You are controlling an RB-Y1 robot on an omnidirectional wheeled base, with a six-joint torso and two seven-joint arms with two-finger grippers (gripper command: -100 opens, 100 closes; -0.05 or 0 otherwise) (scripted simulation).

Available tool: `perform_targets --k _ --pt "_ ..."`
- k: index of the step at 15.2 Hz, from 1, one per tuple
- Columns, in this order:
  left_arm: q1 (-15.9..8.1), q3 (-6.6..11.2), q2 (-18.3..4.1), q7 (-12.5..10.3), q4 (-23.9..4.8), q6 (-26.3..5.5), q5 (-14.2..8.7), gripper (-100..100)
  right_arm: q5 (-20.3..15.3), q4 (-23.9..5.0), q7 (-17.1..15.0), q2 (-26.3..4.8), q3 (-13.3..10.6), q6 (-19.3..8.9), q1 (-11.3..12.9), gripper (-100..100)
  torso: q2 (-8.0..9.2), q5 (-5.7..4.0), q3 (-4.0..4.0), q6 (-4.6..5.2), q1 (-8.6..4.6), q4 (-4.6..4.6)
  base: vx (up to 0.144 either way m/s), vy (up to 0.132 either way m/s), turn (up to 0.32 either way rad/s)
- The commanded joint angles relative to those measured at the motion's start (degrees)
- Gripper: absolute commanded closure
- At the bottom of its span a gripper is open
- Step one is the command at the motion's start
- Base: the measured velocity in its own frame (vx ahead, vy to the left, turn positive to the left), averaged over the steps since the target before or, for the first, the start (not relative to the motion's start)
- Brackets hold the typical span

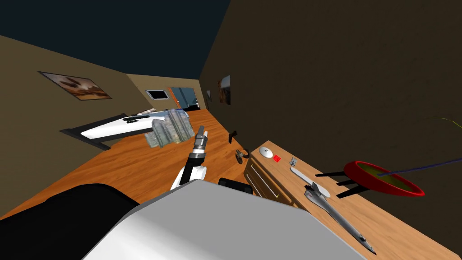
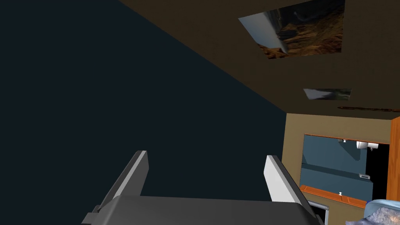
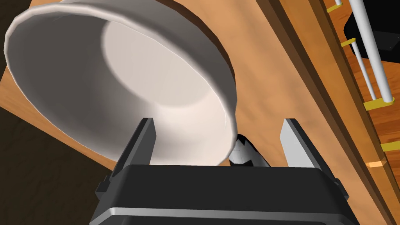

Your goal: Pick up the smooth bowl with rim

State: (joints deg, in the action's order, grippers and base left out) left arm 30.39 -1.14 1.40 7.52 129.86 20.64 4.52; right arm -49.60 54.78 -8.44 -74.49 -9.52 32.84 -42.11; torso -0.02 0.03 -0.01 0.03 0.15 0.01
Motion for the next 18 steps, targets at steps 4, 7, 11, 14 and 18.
perform_targets --k 4,7,11,14,18 --pt "0.0 0.0 0.0 0.0 0.0 0.0 0.0 0 0.0 -5.7 5.4 4.9 3.6 3.0 -0.7 -100 0.0 -0.01 0.0 0.0 -0.01 0.0 0.029 0.007 0.089" --pt "0.0 0.0 0.0 0.0 0.0 0.0 0.0 0 0.0 -5.1 4.9 4.4 3.3 2.7 -0.8 100 0.02 0.01 0.01 0.0 0.0 0.0 0.017 0.005 0.034" --pt "0.0 0.0 0.0 0.0 0.0 0.0 0.0 0 0.1 -5.1 4.9 4.4 3.3 2.7 -0.8 100 0.09 -0.01 0.05 -0.03 -0.07 0.01 0.0 0.0 0.0" --pt "0.0 0.01 0.0 0.0 0.0 0.0 0.0 0 0.0 -1.5 1.4 1.1 0.8 0.9 0.0 100 0.18 0.05 0.09 -0.01 -0.08 0.02 -0.032 -0.007 -0.109" --pt "0.0 0.0 0.0 0.0 0.0 0.0 0.0 0 0.0 2.7 -2.5 -2.6 -2.0 -1.2 0.6 100 0.24 0.08 0.13 -0.06 -0.05 0.04 -0.038 -0.01 -0.09"
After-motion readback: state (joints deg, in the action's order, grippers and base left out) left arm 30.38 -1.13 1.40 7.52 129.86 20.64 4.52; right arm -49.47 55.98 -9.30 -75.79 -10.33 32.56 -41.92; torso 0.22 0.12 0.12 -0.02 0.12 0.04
